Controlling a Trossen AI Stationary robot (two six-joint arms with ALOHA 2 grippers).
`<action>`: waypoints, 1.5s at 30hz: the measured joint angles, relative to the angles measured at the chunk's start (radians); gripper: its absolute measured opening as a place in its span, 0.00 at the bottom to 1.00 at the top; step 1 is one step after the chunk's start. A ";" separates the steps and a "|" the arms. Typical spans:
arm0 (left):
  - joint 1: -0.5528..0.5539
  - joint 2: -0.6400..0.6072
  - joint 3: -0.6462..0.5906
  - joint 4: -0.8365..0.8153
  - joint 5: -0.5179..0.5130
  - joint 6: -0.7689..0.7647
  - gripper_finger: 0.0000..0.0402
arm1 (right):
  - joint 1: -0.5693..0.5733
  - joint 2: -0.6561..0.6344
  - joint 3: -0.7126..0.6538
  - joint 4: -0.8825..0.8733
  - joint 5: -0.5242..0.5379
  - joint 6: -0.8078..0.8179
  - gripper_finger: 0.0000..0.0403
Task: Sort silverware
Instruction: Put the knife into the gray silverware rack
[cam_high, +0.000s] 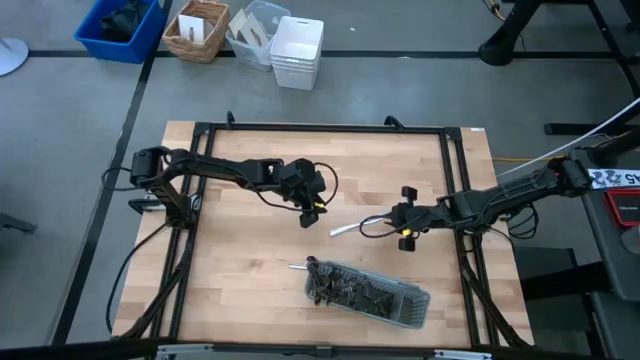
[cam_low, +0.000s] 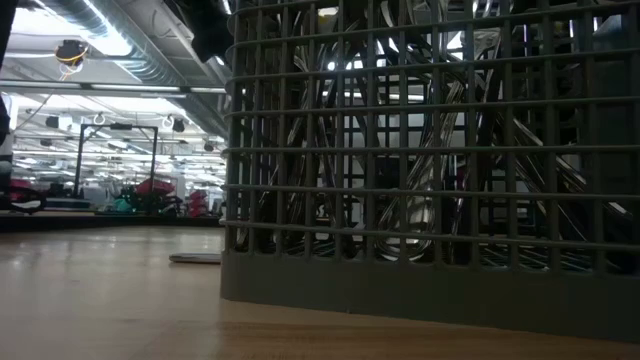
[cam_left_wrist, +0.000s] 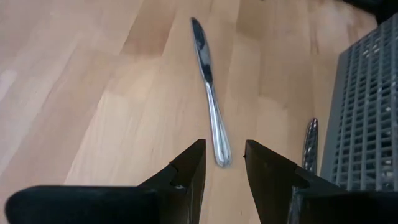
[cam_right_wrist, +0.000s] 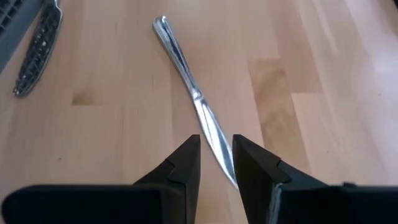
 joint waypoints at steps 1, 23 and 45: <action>0.000 0.000 0.000 -0.004 0.000 0.000 0.26 | 0.000 0.000 -0.002 0.010 0.004 -0.013 0.24; 0.001 0.000 0.000 -0.098 0.000 0.078 0.26 | -0.153 0.213 -0.004 0.278 -0.077 -0.269 0.24; 0.001 0.000 0.000 -0.094 -0.001 0.074 0.26 | -0.302 0.298 -0.004 0.420 -0.360 -0.511 0.24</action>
